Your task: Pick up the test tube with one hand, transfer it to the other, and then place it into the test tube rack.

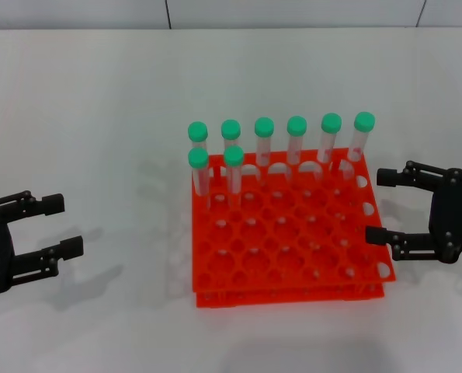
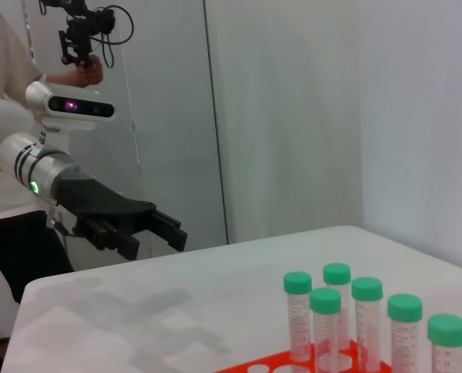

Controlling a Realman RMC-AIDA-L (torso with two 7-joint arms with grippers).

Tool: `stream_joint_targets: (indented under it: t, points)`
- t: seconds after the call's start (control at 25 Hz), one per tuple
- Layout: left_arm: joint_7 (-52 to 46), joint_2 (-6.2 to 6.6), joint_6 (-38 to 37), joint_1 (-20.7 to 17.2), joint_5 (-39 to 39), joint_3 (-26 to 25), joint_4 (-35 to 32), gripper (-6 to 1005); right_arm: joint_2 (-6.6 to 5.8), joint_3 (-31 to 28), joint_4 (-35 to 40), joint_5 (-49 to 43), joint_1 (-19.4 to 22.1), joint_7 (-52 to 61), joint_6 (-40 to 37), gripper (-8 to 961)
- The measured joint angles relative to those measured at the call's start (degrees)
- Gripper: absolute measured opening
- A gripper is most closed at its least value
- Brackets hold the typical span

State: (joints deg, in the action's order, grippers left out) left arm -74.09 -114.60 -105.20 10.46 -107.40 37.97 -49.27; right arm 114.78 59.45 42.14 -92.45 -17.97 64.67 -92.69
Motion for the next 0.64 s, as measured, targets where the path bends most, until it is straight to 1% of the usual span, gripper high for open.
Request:
stream_joint_targets:
  t: [0.16, 0.32, 0.52, 0.64]
  points:
    - [0.0, 0.02, -0.5, 0.3, -0.4, 0.3, -0.1, 714, 0.0, 0.0, -0.7, 0.0, 0.0, -0.9, 0.0, 861]
    - [-0.3, -0.04, -0.6, 1.4, -1.8, 0.2, 0.0, 714, -0.09, 0.0, -0.9, -0.1, 0.0, -1.1, 0.0, 860]
    - [-0.6, -0.06, -0.6, 2.8, -2.8, 0.3, 0.1, 714, -1.12, 0.0, -2.7, -0.2, -0.4, -1.2, 0.1, 858]
    - [-0.9, -0.05, -0.8, 3.7, -3.2, 0.4, 0.1, 714, -1.38, 0.0, -3.0, -0.2, -0.5, -1.2, 0.1, 858]
